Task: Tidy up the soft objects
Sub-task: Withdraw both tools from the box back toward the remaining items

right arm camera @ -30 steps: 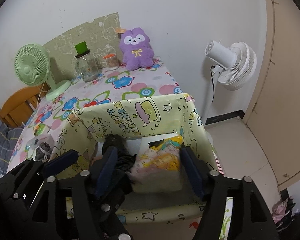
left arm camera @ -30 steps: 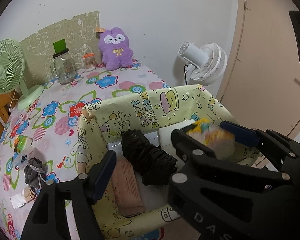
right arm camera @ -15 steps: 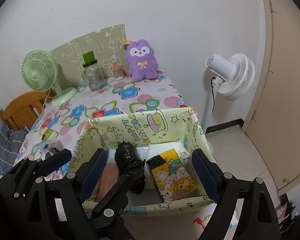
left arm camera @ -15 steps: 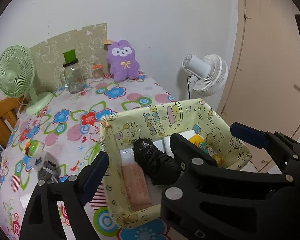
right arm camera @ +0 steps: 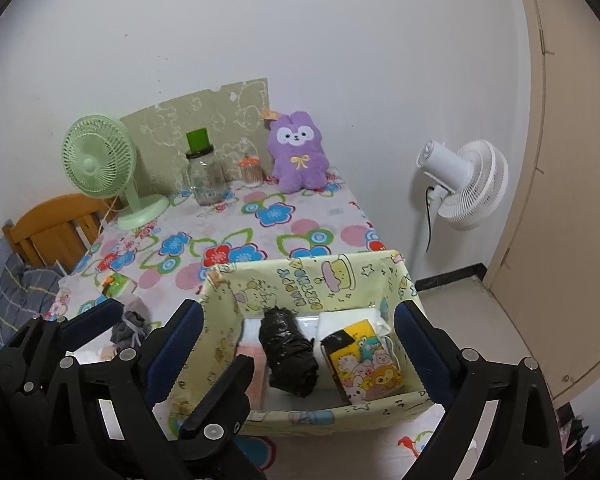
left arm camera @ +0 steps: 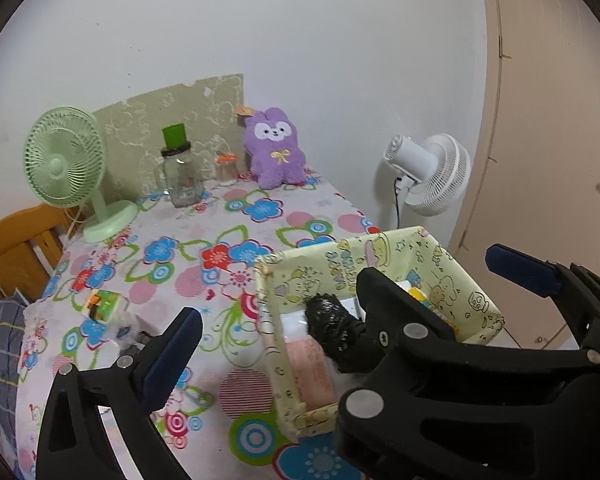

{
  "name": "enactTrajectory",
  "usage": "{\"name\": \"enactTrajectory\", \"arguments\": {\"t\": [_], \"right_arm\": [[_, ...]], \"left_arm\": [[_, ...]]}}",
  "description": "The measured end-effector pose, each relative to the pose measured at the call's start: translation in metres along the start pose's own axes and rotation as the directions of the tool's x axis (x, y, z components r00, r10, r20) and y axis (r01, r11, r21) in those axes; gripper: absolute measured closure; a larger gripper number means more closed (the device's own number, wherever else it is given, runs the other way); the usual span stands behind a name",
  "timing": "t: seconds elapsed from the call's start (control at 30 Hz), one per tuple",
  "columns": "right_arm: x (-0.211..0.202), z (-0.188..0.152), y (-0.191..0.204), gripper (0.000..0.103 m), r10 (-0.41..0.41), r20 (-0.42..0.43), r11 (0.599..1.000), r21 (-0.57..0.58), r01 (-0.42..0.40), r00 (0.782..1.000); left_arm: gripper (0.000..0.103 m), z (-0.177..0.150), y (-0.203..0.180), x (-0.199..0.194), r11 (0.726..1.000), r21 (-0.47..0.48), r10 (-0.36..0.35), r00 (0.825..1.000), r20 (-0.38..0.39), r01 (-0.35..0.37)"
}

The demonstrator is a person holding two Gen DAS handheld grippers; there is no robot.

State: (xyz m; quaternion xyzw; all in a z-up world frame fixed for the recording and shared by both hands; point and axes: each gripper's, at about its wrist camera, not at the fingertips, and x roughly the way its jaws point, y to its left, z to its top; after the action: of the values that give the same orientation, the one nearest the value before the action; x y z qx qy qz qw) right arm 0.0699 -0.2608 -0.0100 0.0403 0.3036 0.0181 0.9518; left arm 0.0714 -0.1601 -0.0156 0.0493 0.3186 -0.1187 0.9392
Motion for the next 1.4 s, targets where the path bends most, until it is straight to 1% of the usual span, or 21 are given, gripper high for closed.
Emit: {"name": "enactTrajectory", "arguments": {"t": [0.37, 0.7, 1.03, 1.4], "right_arm": [[-0.025, 0.005, 0.029, 0.002, -0.002, 0.067, 0.999, -0.038, 0.005, 0.998], [-0.037, 0.006, 0.06, 0.0, 0.021, 0.094, 0.998, -0.061, -0.015, 0.995], [-0.04, 0.007, 0.086, 0.0, 0.052, 0.106, 0.996, -0.082, -0.043, 0.993], [-0.035, 0.004, 0.115, 0.0, 0.121, 0.102, 0.987, -0.114, -0.11, 0.987]], "left_arm": [[0.0, 0.0, 0.023, -0.026, 1.0, -0.012, 0.007, 0.999, 0.043, -0.006], [0.0, -0.005, 0.046, -0.044, 0.999, -0.024, 0.038, 0.996, 0.076, -0.036], [0.0, -0.01, 0.07, -0.054, 0.998, -0.044, 0.057, 0.994, 0.096, -0.053], [0.0, -0.018, 0.098, -0.059, 0.995, -0.065, 0.087, 0.99, 0.107, -0.081]]}}
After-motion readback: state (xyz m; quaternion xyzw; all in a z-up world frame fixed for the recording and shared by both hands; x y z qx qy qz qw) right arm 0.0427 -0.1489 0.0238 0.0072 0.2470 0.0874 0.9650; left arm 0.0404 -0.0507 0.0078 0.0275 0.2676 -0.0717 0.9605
